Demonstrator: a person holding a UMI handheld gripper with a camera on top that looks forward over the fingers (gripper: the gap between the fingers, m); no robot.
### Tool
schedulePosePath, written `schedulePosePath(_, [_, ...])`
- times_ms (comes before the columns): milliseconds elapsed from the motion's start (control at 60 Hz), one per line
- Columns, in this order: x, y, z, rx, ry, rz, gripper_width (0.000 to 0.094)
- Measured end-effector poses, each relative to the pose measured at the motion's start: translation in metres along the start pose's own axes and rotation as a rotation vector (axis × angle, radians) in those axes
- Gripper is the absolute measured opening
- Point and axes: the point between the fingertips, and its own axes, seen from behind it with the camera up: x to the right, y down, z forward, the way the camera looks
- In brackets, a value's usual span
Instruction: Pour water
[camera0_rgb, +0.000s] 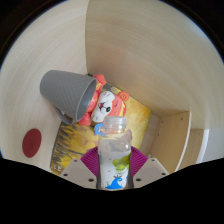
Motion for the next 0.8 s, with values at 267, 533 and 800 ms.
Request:
schedulePosePath(267, [-0.002, -0.037, 0.007, 0.116, 0.052, -0.429, 0.0364])
schedulePosePath(533, [0.001, -0.035, 0.009, 0.105, 0.059, -0.375, 0.0364])
schedulePosePath(800, [0.066, 0.027, 0.002, -0.035, 0.120, 0.453, 0.0364])
